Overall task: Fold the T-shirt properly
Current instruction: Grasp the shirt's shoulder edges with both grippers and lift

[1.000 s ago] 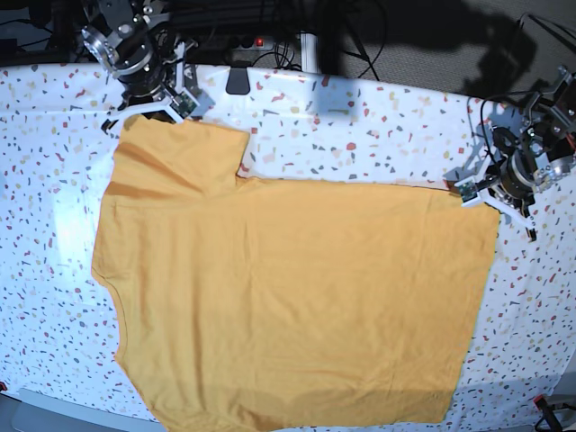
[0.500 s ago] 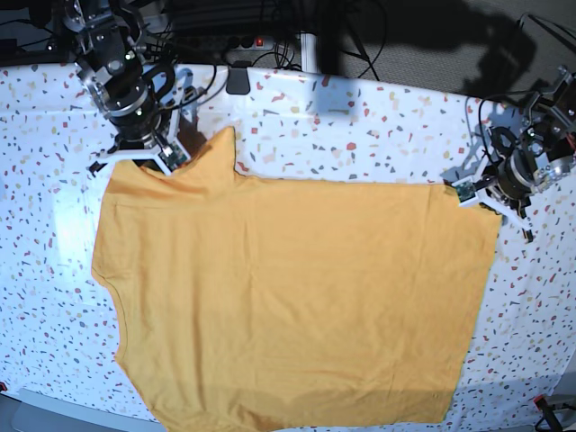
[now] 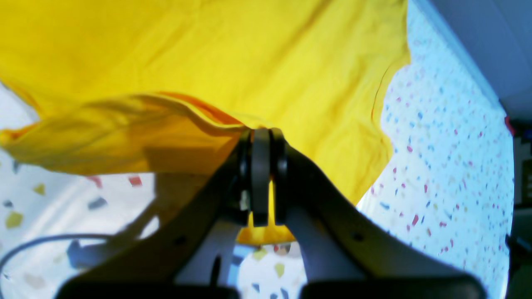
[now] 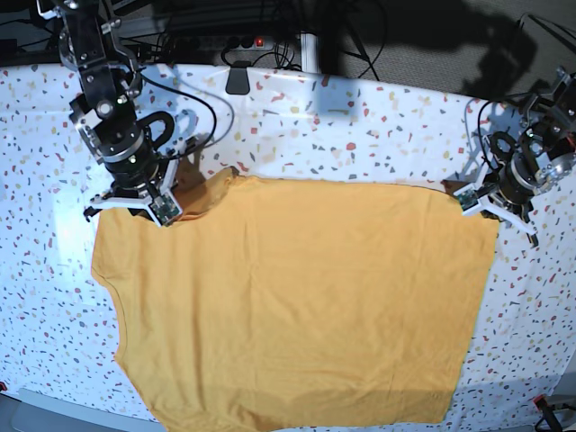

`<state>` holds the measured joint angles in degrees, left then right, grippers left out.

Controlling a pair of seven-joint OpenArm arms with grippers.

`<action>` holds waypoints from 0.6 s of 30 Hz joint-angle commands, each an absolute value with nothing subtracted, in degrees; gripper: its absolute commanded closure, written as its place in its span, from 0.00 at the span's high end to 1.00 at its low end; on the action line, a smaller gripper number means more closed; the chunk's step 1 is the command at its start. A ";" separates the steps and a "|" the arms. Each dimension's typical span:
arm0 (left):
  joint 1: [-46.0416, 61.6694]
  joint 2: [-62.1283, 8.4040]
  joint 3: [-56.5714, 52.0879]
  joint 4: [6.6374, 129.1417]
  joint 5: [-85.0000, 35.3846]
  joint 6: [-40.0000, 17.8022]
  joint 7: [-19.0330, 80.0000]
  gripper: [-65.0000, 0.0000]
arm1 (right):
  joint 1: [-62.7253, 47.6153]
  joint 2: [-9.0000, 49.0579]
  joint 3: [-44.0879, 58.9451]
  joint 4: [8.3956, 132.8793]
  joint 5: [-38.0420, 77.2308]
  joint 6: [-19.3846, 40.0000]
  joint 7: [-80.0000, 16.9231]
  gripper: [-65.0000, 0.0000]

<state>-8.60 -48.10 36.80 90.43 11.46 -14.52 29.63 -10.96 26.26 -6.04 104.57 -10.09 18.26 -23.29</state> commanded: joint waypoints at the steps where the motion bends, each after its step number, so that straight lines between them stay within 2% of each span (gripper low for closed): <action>1: -9.67 -49.21 36.16 91.11 11.70 -13.47 30.02 0.00 | -10.55 26.04 -5.63 104.95 -10.24 17.47 -22.26 0.00; 6: -9.69 -49.28 36.16 91.11 11.70 -13.47 33.01 0.00 | -11.60 22.46 -5.65 104.64 -10.22 17.08 -21.45 0.00; 18: -11.27 -49.21 36.14 91.11 11.73 -13.06 31.48 0.00 | -7.38 22.83 -5.65 104.64 -4.91 17.08 -23.38 0.00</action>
